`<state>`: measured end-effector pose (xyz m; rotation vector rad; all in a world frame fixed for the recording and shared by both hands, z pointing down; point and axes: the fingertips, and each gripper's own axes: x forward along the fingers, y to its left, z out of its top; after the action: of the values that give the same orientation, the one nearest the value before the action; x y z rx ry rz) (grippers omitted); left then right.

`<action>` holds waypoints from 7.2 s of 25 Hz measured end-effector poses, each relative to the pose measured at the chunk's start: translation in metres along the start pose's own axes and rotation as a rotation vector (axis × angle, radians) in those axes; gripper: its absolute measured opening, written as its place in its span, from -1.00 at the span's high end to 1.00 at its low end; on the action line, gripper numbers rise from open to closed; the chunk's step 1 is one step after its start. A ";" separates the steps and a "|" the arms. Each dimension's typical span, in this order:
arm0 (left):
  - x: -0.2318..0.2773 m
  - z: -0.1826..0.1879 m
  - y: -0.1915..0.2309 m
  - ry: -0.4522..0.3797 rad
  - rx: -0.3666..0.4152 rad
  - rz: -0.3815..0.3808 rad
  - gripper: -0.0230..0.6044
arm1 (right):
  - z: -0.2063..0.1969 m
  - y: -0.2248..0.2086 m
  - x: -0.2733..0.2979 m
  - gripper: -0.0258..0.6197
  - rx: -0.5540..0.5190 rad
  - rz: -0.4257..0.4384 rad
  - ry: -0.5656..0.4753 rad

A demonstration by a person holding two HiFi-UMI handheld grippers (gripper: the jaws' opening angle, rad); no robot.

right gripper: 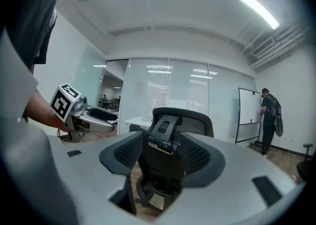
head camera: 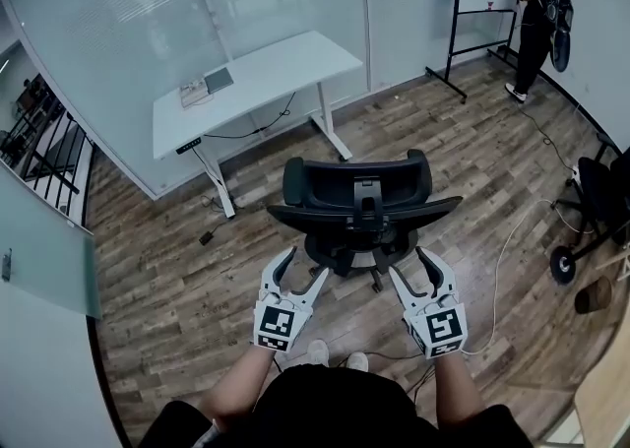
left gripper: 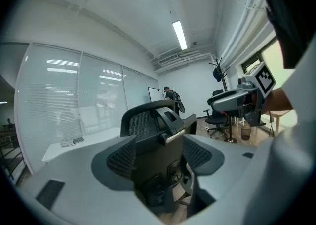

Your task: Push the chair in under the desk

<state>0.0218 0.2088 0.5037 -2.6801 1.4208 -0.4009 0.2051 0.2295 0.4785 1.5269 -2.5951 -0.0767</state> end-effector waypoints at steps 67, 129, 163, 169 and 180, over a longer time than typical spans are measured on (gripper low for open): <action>0.160 -0.108 0.054 0.637 1.007 -0.166 -0.60 | -0.133 -0.064 0.171 -0.04 -1.211 0.167 0.615; 0.278 -0.126 0.243 0.798 0.912 0.011 -0.59 | -0.116 -0.103 0.441 -0.04 -1.253 0.330 0.436; 0.296 -0.158 0.414 0.893 0.819 0.202 -0.50 | -0.114 -0.043 0.621 0.00 -1.421 0.523 0.315; 0.297 -0.157 0.422 0.907 0.809 0.219 -0.50 | -0.108 -0.041 0.634 0.00 -1.440 0.523 0.275; 0.316 -0.154 0.444 0.896 0.816 0.250 -0.50 | -0.106 -0.049 0.659 0.01 -1.442 0.524 0.273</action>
<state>-0.2062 -0.2948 0.6268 -1.6540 1.2589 -1.8190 -0.0541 -0.3677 0.6342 0.2859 -1.7187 -1.2151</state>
